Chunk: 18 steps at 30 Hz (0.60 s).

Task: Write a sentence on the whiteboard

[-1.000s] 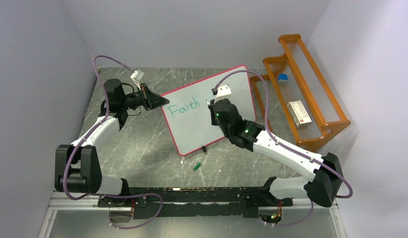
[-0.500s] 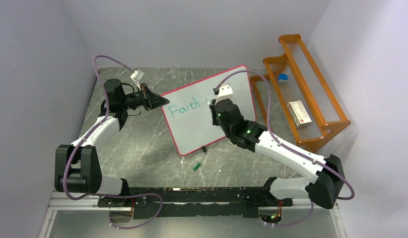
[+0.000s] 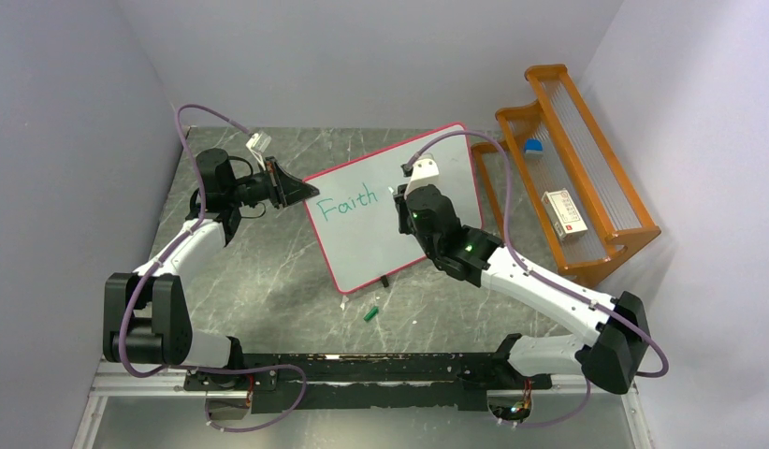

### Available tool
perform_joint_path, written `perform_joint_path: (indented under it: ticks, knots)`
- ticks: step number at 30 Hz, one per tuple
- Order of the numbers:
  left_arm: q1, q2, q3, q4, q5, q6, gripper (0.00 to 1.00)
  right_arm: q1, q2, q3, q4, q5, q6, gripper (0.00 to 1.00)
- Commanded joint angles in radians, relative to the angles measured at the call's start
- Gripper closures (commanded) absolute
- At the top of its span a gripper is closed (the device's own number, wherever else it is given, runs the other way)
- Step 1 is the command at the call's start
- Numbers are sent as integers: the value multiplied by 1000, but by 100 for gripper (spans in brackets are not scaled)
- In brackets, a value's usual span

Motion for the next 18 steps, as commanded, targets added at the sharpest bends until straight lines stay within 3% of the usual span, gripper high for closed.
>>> perform_joint_path:
  ticks: [1,18]
  knots:
    - [-25,28,-10,-83,-6,56,95,-7,15,34,41,4,-16,100]
    - [-25,27,-11,-81,-6,55,95,-10,41,30,52,32,-24,100]
